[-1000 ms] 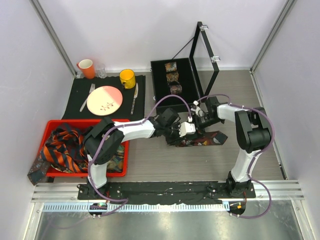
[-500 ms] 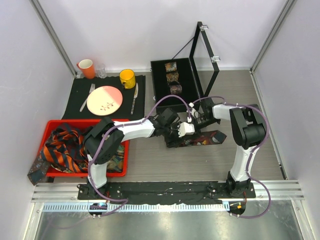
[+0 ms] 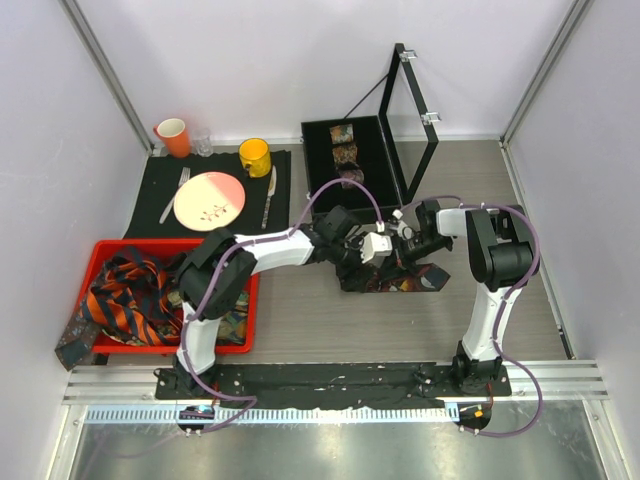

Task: Roll the ties
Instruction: Roll the tie at the center of the board.

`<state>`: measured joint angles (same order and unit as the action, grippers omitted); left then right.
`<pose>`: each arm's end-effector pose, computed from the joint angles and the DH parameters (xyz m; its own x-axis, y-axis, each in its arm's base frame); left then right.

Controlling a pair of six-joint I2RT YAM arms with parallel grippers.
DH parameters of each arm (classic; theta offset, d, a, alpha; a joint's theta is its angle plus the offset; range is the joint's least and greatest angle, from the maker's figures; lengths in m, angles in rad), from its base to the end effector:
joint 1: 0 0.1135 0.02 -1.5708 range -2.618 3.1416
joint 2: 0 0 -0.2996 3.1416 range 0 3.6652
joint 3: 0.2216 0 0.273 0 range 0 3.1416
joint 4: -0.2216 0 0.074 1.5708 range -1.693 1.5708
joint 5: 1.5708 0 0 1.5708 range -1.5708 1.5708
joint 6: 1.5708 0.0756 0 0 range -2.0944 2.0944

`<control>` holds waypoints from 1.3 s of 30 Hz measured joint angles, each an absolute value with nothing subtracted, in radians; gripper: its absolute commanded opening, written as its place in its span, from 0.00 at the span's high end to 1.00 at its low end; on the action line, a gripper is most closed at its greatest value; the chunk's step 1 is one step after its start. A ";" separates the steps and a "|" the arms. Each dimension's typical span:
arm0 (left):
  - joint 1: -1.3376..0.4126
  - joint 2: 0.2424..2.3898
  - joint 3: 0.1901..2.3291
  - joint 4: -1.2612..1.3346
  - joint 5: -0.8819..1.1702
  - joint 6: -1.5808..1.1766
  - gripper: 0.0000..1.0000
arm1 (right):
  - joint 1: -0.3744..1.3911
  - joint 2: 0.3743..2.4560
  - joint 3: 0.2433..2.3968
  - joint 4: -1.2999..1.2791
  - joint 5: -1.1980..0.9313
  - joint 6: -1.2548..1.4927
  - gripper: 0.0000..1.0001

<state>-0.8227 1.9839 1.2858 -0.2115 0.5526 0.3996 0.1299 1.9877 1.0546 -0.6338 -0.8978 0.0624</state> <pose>0.2891 -0.3699 0.1535 -0.1666 0.6663 -0.7269 0.9856 0.0907 -0.1427 0.3380 0.1038 0.0881 -0.9949 -0.0907 0.0449 -0.0218 0.6246 0.7807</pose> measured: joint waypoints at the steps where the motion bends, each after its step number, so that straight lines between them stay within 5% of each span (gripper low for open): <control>1: -0.823 1.991 1.289 -0.208 0.557 0.397 0.24 | 0.130 1.988 1.056 -0.635 -0.896 0.061 0.99; 7: -0.831 2.014 1.292 -0.173 0.582 0.391 0.38 | 0.130 1.988 1.058 -0.637 -0.894 0.058 0.99; 14: -0.839 2.019 1.292 -0.173 0.579 0.406 0.73 | 0.129 1.988 1.062 -0.641 -0.898 0.057 0.96; 23: -0.851 1.978 1.283 -0.267 0.494 0.452 0.76 | 0.094 1.937 1.084 -0.752 -0.893 -0.021 0.48; 28: -0.853 1.974 1.298 -0.319 0.457 0.461 0.76 | 0.085 1.885 1.085 -0.789 -0.942 -0.036 0.47; 34: -0.865 1.981 1.326 -0.358 0.421 0.464 0.73 | 0.137 1.895 1.085 -0.761 -0.991 0.012 0.49; 37: -0.870 1.981 1.328 -0.362 0.411 0.472 0.67 | 0.161 1.919 1.088 -0.722 -0.993 0.043 0.67; 38: -0.871 1.981 1.328 -0.364 0.409 0.474 0.65 | 0.167 1.929 1.091 -0.710 -0.992 0.052 0.89; 39: -0.871 1.981 1.329 -0.367 0.406 0.476 0.62 | 0.171 1.939 1.092 -0.707 -0.995 0.058 0.99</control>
<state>-0.8715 1.9812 1.3289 -0.3668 0.4065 0.4755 0.1707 1.9392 1.0924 -0.7067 -0.9947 0.0582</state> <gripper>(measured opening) 0.420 0.366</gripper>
